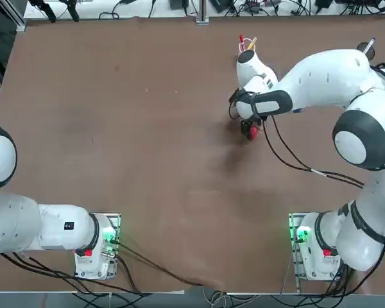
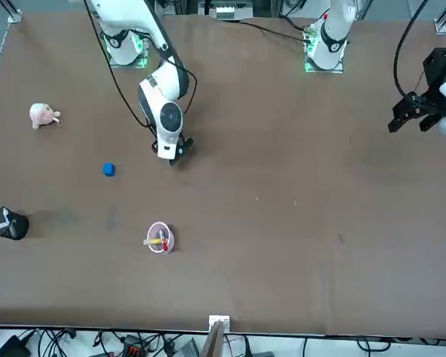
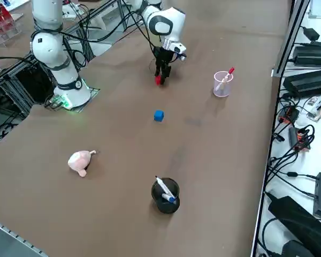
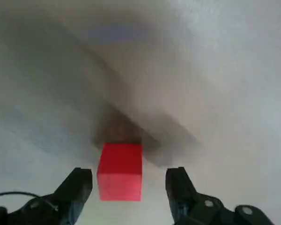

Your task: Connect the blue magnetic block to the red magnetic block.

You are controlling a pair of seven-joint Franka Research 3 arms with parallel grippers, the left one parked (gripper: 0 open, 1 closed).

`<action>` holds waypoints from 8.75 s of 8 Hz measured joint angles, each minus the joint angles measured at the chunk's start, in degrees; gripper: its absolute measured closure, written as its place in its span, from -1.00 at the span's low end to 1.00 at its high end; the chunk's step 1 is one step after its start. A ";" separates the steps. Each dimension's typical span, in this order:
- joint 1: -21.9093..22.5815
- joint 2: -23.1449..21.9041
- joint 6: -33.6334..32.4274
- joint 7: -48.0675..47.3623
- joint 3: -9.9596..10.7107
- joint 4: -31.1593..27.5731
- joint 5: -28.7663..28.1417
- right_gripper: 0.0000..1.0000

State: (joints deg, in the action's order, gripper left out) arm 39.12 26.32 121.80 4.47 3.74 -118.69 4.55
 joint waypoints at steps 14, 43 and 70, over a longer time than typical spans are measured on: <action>-9.09 -3.09 -14.46 -45.70 1.43 12.39 -11.53 0.01; -35.65 -5.58 19.83 -68.07 1.37 -11.81 -41.42 0.01; -35.30 -27.56 -33.19 -8.39 0.55 28.53 -5.19 -1.00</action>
State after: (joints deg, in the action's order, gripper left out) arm 3.81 -1.25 88.61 -3.92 4.29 -90.15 -0.64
